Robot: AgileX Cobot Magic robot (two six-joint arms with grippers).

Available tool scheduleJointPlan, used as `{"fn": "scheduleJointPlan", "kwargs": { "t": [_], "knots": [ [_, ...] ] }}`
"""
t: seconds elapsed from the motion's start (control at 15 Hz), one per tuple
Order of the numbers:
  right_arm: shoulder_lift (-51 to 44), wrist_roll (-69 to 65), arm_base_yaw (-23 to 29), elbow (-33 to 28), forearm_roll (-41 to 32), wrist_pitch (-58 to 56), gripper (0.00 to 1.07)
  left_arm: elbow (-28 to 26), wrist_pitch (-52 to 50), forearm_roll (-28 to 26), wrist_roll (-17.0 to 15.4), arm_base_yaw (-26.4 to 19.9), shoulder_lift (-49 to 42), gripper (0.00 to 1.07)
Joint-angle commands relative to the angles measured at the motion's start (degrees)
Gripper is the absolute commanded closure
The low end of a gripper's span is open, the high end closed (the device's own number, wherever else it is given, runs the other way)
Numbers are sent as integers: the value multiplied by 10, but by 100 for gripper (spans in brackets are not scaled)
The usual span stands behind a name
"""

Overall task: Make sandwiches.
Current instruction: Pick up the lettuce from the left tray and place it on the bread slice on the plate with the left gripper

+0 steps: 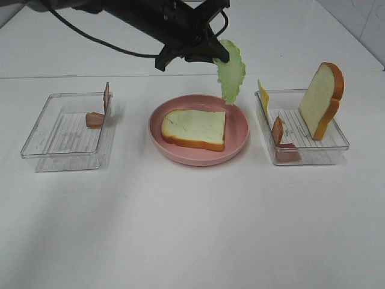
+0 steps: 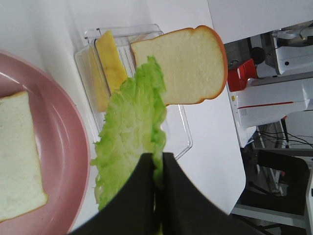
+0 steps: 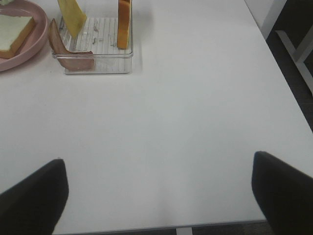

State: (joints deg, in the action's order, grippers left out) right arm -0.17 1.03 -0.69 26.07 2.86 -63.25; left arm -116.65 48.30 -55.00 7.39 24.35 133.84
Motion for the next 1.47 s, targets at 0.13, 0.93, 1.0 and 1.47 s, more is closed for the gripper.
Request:
{"fn": "scheduleJointPlan", "kwargs": {
  "t": [0.13,0.93,1.0,1.47],
  "knots": [
    [-16,2,-3,-2,-2,3,9,-3,13,-46,32,1,58,107],
    [-16,2,-3,-2,-2,3,9,-3,17,159,-31,-23,74,93],
    [-16,2,-3,-2,-2,3,9,-3,15,159,-31,-23,74,89],
    [-16,2,-3,-2,-2,3,9,-37,48,189,-56,-26,70,5]
  ]
}}
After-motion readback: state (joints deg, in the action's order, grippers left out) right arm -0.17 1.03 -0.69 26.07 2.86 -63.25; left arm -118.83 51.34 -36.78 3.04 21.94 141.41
